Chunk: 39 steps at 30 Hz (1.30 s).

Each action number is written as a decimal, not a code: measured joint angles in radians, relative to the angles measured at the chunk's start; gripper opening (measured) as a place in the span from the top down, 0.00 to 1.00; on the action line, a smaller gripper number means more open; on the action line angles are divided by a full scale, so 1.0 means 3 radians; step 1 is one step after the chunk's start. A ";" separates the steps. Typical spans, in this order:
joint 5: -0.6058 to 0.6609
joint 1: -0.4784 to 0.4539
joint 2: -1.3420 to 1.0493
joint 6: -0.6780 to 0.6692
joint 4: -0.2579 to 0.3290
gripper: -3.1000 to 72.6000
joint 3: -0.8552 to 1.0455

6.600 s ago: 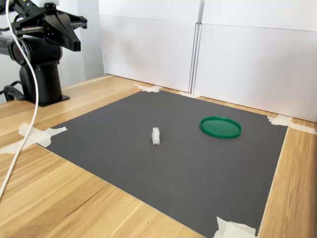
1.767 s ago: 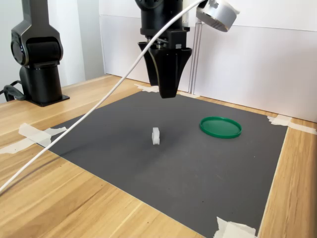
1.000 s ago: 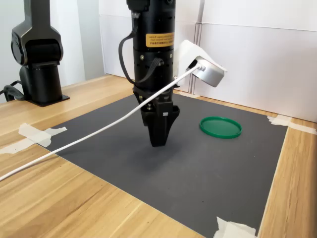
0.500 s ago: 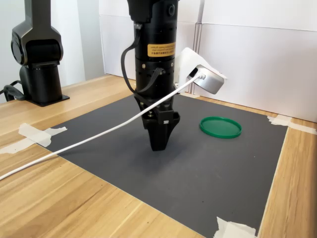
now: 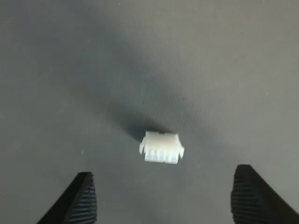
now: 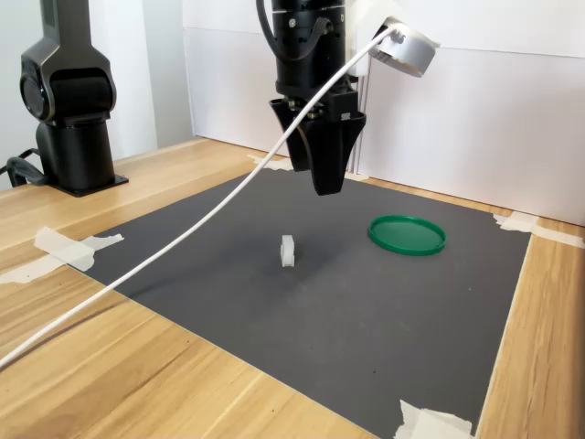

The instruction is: Grasp a white terminal and put it in the green lid.

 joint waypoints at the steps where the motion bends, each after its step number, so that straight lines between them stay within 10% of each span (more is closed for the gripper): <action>1: -0.0005 0.0000 -0.0008 0.0005 -0.0012 0.04 0.0031; 39: -0.0823 0.0000 0.0334 0.0069 -0.0310 0.04 0.0627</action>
